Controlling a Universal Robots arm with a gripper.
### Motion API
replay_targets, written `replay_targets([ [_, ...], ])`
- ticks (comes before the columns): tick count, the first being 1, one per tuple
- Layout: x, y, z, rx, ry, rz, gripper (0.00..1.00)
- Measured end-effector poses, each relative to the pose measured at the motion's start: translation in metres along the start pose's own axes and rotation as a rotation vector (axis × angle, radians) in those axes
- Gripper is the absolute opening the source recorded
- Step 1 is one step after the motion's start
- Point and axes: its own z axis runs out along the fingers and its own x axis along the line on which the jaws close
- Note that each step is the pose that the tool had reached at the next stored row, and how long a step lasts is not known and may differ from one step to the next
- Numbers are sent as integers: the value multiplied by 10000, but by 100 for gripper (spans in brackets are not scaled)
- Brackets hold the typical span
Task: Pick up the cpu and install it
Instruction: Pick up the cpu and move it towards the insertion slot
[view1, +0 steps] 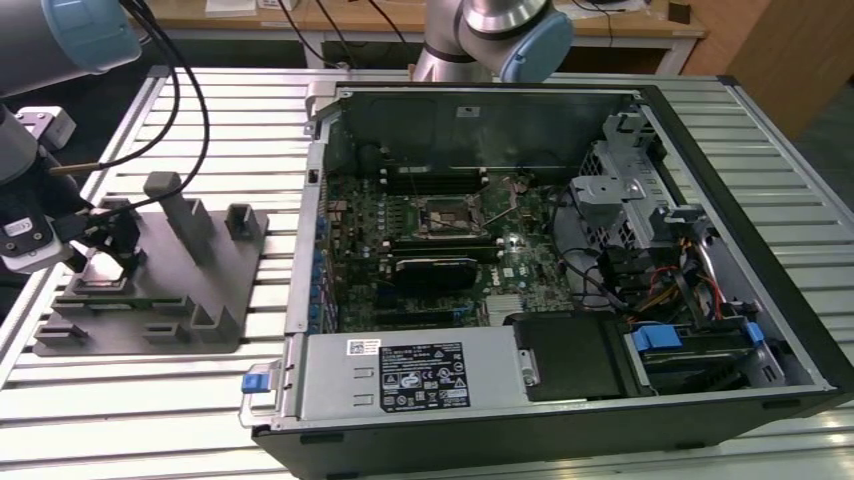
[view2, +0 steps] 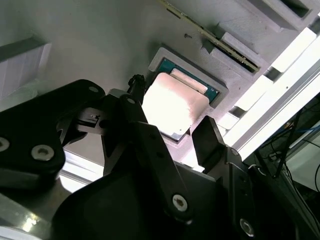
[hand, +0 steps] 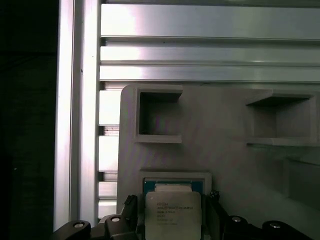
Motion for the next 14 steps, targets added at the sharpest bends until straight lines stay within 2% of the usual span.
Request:
replay_targets([
  [6,0,-1,2,2,-2,14,65],
  [10,0,-4,1,16,-21,404,65],
  [14,-3,-4,2,43,-28,452,65],
])
